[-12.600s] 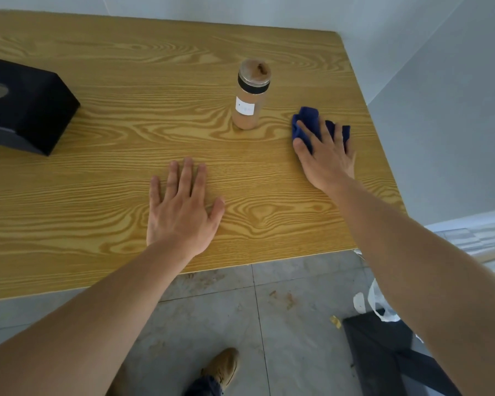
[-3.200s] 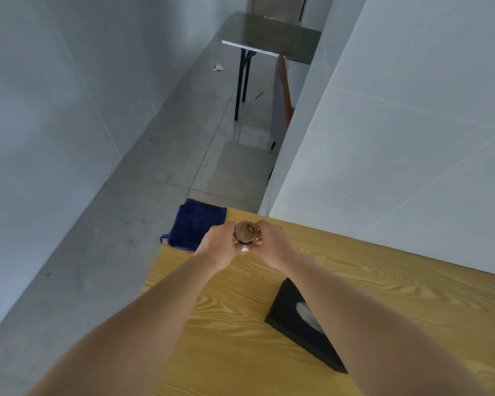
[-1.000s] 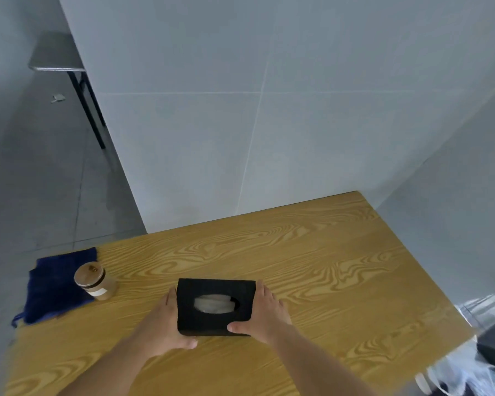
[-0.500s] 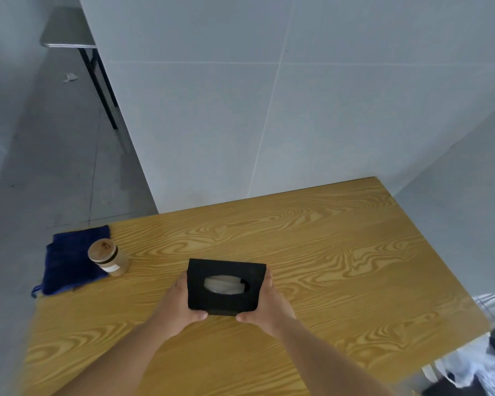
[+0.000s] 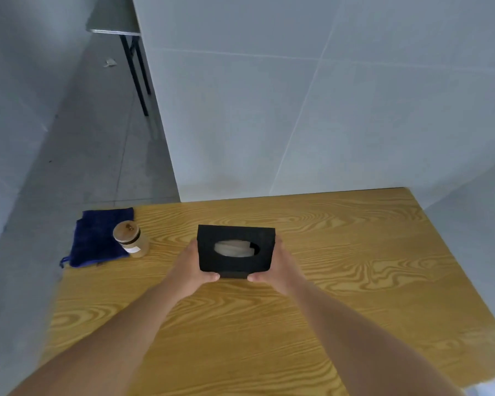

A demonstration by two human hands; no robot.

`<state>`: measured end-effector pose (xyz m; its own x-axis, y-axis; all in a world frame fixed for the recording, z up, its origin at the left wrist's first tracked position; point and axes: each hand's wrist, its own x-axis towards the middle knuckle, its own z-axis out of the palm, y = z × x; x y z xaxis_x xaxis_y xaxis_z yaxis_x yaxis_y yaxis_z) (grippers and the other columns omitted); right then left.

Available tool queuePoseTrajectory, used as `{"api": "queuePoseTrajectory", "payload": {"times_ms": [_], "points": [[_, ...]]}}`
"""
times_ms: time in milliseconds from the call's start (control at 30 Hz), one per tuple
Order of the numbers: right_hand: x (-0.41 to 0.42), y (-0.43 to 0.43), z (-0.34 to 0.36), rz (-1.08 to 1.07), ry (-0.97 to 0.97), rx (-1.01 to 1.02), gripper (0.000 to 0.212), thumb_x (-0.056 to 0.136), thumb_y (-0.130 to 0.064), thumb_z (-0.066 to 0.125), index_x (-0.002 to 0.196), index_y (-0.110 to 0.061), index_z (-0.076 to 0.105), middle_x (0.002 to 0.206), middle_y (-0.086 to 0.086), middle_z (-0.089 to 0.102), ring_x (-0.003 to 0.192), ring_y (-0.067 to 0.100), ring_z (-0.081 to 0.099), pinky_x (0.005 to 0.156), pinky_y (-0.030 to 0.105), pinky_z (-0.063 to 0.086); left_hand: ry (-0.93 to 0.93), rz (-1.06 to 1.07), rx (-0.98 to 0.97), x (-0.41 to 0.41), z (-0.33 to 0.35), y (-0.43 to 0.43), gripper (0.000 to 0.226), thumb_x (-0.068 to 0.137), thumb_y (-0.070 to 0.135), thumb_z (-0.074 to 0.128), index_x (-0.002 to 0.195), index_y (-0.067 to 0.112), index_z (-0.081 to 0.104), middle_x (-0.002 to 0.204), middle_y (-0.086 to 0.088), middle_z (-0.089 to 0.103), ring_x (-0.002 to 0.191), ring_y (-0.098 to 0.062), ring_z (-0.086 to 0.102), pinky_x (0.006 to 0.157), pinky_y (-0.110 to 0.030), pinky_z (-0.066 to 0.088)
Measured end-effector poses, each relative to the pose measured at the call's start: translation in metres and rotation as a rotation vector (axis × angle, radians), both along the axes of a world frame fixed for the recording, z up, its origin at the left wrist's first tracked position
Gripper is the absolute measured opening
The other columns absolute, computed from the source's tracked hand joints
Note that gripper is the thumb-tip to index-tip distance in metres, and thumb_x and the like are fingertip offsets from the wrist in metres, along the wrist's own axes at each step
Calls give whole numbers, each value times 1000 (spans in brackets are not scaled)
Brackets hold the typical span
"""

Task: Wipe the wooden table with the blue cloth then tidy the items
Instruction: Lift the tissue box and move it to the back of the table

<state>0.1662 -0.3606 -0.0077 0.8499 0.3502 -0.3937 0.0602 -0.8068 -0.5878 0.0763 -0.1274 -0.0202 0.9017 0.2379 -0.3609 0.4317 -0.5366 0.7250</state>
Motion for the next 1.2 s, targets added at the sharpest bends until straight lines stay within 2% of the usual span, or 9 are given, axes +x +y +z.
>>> {"api": "queuePoseTrajectory", "payload": {"times_ms": [133, 233, 333, 400, 533, 700, 900, 1000, 1200], "points": [[33, 17, 7, 34, -6, 35, 111, 59, -43, 99, 146, -33, 30, 132, -12, 59, 121, 18, 61, 98, 48, 56, 1, 70, 15, 20, 8, 13, 97, 71, 30, 97, 148, 18, 40, 139, -3, 60, 131, -26, 57, 107, -44, 49], [57, 31, 5, 49, -13, 63, 108, 57, -40, 100, 142, -32, 33, 127, -13, 60, 119, 18, 61, 97, 48, 55, 18, 101, 36, 34, 10, 25, 99, 70, 35, 96, 150, 17, 40, 142, -4, 59, 133, -29, 56, 108, -47, 50], [78, 43, 2, 66, -6, 84, 108, 58, -39, 100, 143, -30, 34, 123, -16, 60, 117, 16, 61, 96, 44, 54, 3, 125, 42, 48, 9, 35, 96, 71, 36, 96, 148, 19, 41, 141, -2, 60, 130, -26, 57, 104, -40, 49], [90, 51, -2, 87, -17, 94, 107, 57, -39, 99, 142, -30, 36, 120, -18, 59, 115, 16, 61, 93, 41, 53, 5, 133, 47, 56, 7, 42, 98, 71, 35, 96, 150, 18, 40, 143, -3, 59, 132, -26, 56, 106, -43, 49], [109, 65, -14, 114, -46, 124, 102, 58, -37, 99, 140, -28, 39, 126, -13, 59, 115, 16, 60, 89, 37, 51, 23, 156, 63, 71, -1, 53, 101, 72, 35, 95, 153, 16, 38, 147, -6, 57, 136, -29, 54, 111, -51, 48], [125, 77, -29, 124, -14, 137, 102, 64, -31, 99, 146, -21, 39, 130, -7, 59, 120, 21, 60, 99, 44, 52, 40, 179, 72, 83, -15, 64, 103, 71, 35, 96, 153, 15, 38, 148, -7, 56, 137, -30, 53, 111, -48, 47], [134, 83, -38, 126, -14, 115, 100, 68, -34, 97, 146, -18, 37, 127, -7, 60, 117, 21, 59, 91, 37, 49, 60, 187, 96, 93, -27, 73, 104, 69, 39, 96, 152, 16, 37, 148, -7, 56, 135, -31, 54, 105, -43, 46], [134, 86, -40, 123, -11, 123, 95, 71, -32, 97, 145, -16, 39, 128, -5, 61, 118, 23, 61, 95, 40, 52, 83, 181, 101, 96, -30, 77, 107, 70, 39, 96, 155, 15, 35, 151, -8, 54, 139, -32, 51, 112, -52, 46], [134, 89, -43, 113, -23, 98, 87, 75, -31, 94, 143, -15, 43, 127, -1, 65, 116, 25, 63, 93, 39, 54, 69, 183, 95, 100, -36, 81, 106, 72, 35, 95, 156, 15, 34, 153, -9, 52, 140, -33, 50, 112, -50, 46]]}}
